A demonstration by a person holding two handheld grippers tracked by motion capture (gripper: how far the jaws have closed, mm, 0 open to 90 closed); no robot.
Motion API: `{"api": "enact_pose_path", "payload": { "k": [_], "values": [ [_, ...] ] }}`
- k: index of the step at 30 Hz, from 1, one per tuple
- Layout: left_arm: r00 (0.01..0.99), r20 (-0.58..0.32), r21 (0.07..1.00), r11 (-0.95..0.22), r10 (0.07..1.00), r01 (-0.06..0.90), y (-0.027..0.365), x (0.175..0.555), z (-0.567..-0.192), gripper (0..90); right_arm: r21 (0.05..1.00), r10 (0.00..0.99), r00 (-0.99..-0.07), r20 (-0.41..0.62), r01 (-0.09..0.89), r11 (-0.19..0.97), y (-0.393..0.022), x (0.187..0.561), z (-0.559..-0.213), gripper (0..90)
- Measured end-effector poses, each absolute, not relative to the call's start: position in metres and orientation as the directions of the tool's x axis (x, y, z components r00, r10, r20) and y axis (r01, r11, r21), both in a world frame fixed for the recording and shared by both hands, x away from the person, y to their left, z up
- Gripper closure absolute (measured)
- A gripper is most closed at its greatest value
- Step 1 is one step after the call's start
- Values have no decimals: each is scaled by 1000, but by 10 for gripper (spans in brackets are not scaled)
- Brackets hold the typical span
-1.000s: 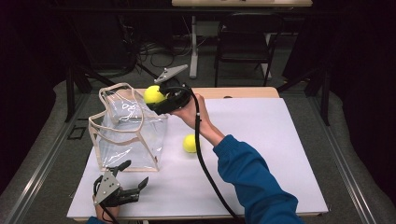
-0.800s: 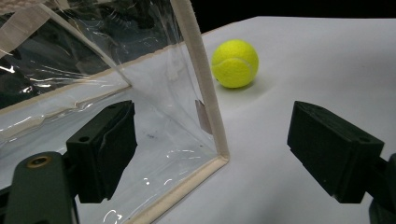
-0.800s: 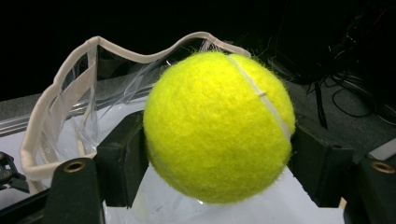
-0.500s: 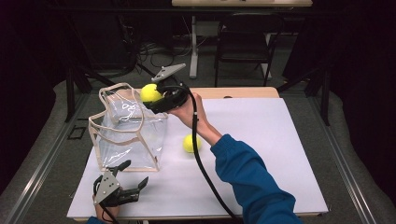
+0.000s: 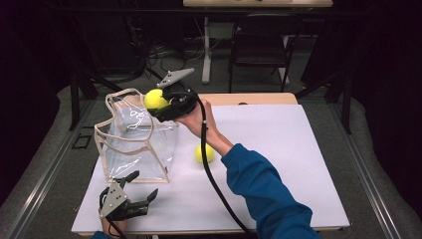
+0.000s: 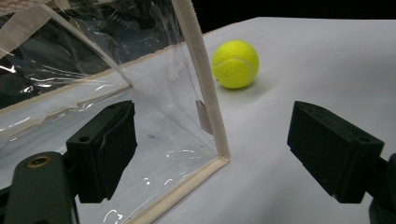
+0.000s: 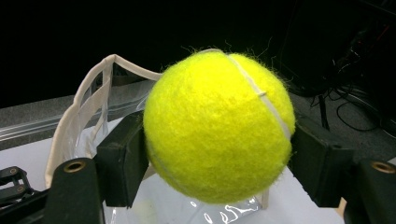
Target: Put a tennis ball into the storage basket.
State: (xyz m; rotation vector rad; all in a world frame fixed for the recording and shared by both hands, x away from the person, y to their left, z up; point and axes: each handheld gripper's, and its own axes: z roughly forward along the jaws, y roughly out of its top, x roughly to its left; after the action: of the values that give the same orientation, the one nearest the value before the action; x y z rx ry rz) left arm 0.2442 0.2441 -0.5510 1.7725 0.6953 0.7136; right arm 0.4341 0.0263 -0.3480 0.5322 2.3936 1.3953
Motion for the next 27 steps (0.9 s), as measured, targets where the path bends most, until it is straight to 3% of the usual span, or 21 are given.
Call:
{"api": "enact_pose_path", "payload": {
  "k": [27],
  "values": [
    [653,135,954,-276,746,118,244,244,-551,158,888,435,-896,-89,126,442,41,425,-345,268]
  ]
}}
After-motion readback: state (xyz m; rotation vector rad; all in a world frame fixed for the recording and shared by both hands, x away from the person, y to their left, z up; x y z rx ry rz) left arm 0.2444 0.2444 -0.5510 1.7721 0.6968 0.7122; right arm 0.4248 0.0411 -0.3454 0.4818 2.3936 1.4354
